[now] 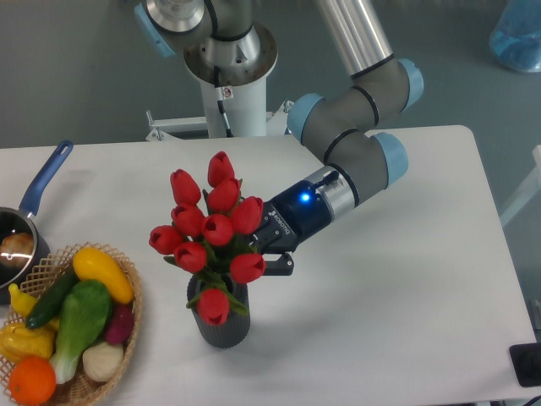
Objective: Insert the flowers into the vase
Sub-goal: 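Lower the tulip stems into the vase opening, then push the tulips further down into the vase until seated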
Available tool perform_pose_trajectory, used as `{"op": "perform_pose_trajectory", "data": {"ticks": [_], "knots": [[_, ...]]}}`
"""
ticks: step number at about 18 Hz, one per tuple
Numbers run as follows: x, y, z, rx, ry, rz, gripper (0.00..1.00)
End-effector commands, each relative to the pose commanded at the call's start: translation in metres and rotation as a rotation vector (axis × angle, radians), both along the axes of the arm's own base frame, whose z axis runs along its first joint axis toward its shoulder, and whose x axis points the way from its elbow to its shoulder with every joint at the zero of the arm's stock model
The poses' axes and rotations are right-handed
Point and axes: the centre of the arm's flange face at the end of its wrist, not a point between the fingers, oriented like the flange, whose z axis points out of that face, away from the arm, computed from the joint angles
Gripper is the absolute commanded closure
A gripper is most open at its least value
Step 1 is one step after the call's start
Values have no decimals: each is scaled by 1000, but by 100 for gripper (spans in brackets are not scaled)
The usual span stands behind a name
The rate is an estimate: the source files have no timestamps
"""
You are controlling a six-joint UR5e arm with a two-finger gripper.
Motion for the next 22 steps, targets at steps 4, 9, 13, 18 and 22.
{"op": "perform_pose_trajectory", "data": {"ticks": [4, 9, 13, 18, 22], "knots": [[4, -2, -12, 5, 6, 1, 86], [3, -2, -21, 1, -2, 1, 86], [2, -1, -29, -1, -3, 1, 86], [0, -1, -44, -4, -7, 3, 86], [2, -4, -52, -2, -4, 7, 86]]}}
